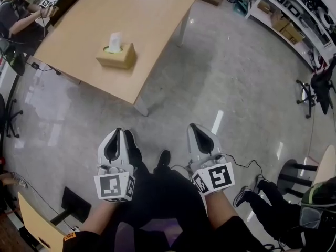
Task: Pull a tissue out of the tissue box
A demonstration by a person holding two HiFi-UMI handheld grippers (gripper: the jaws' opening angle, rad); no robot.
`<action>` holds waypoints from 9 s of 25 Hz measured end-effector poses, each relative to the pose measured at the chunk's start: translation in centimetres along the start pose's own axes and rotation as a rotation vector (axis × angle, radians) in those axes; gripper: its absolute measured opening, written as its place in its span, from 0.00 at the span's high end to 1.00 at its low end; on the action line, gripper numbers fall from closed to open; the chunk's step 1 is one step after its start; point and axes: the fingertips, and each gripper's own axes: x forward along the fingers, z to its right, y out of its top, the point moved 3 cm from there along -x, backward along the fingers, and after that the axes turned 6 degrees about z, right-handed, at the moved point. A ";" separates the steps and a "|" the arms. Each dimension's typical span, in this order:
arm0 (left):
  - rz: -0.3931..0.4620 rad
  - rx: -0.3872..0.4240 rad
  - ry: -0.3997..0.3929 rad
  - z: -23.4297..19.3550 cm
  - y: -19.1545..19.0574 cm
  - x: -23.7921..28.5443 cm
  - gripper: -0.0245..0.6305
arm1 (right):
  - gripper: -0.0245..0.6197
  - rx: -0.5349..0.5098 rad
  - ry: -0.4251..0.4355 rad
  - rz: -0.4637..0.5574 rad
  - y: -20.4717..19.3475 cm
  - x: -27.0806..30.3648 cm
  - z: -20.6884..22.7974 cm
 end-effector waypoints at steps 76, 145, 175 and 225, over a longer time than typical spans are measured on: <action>-0.114 -0.045 0.234 -20.5 -1.6 26.7 0.91 | 0.71 -0.038 0.473 -0.557 -10.5 46.9 -4.6; -0.125 -0.097 -0.171 -23.5 -2.4 21.3 0.93 | 0.97 -0.001 -0.094 -0.262 -1.6 35.8 -7.2; -0.085 -0.076 0.080 -8.1 -2.1 9.7 0.93 | 0.97 0.015 0.160 -0.177 -0.9 19.2 -2.6; -0.002 -0.048 -0.092 -11.8 -1.9 -6.7 0.93 | 0.97 -0.044 -0.040 -0.122 -2.2 2.0 -19.5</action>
